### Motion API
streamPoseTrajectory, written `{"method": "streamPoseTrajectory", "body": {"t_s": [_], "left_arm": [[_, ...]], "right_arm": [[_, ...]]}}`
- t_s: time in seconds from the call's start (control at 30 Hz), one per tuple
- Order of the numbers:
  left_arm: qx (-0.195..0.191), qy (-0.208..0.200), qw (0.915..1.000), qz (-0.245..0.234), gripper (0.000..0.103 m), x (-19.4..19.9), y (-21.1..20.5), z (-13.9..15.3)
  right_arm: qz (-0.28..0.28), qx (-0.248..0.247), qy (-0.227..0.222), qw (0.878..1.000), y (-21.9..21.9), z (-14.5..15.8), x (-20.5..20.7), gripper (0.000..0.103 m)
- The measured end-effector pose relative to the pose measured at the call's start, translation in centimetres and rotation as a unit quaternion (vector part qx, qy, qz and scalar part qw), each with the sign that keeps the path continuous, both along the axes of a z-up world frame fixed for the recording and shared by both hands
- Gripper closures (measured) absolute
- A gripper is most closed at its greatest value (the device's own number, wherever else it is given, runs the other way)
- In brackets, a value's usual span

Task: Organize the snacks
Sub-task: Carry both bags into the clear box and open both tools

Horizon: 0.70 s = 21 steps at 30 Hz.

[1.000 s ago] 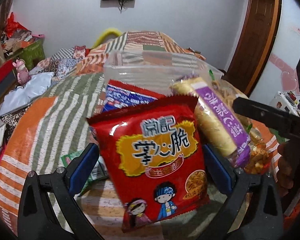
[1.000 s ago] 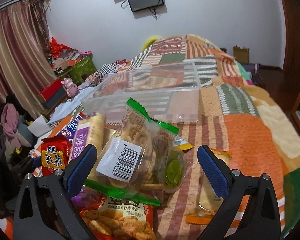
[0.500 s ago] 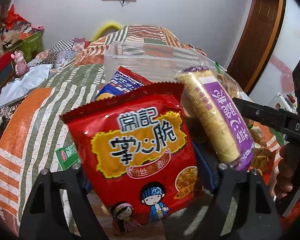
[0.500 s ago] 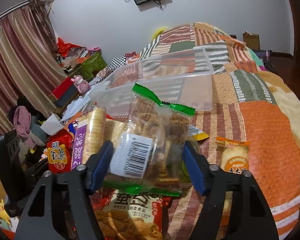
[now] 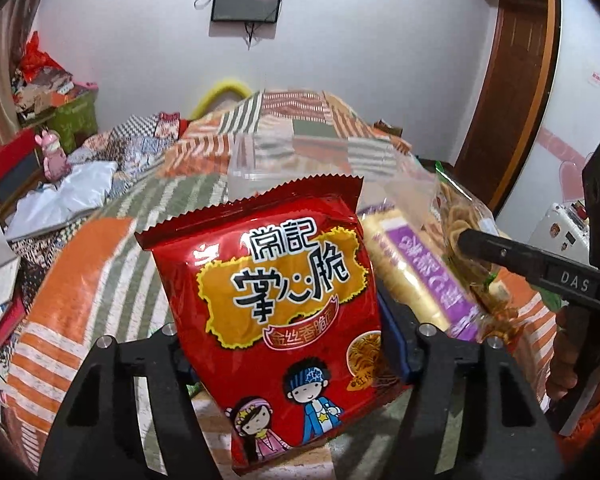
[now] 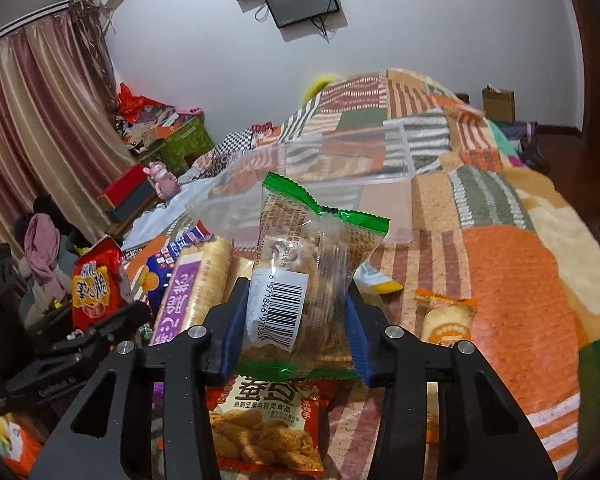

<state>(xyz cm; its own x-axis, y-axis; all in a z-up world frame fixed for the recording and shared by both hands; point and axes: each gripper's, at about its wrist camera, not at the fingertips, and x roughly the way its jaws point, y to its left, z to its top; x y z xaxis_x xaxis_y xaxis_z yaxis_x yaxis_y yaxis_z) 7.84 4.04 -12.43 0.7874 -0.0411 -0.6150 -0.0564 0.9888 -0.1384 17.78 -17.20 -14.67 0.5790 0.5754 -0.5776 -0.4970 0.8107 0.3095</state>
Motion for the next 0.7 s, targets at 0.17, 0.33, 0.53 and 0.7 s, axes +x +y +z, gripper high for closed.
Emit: {"method": "streamPoseTrajectory", "body": {"t_s": [0.17,0.33,0.53,0.7], "left_arm": [[-0.011,-0.014,0.9998,-0.001,0.036,0.6,0.5,2.0],[-0.01,-0.036,0.9993,0.002,0.036,2.1,1.2,4.6],[-0.011,-0.048,0.9988,-0.003,0.036,4.8,1.2,6.8],[-0.001,-0.05,0.9988,-0.001,0.036,7.7,1.5,7.7]], "right_arm": [[-0.005,-0.004,-0.023,1.0,-0.5,1.4,0.1,0.062],[-0.01,-0.005,-0.044,0.999,-0.5,2.9,0.8,0.062],[-0.013,-0.017,-0.072,0.997,-0.1,4.6,1.9,0.062],[-0.018,-0.028,-0.094,0.995,0.4,5.7,3.6,0.062]]}}
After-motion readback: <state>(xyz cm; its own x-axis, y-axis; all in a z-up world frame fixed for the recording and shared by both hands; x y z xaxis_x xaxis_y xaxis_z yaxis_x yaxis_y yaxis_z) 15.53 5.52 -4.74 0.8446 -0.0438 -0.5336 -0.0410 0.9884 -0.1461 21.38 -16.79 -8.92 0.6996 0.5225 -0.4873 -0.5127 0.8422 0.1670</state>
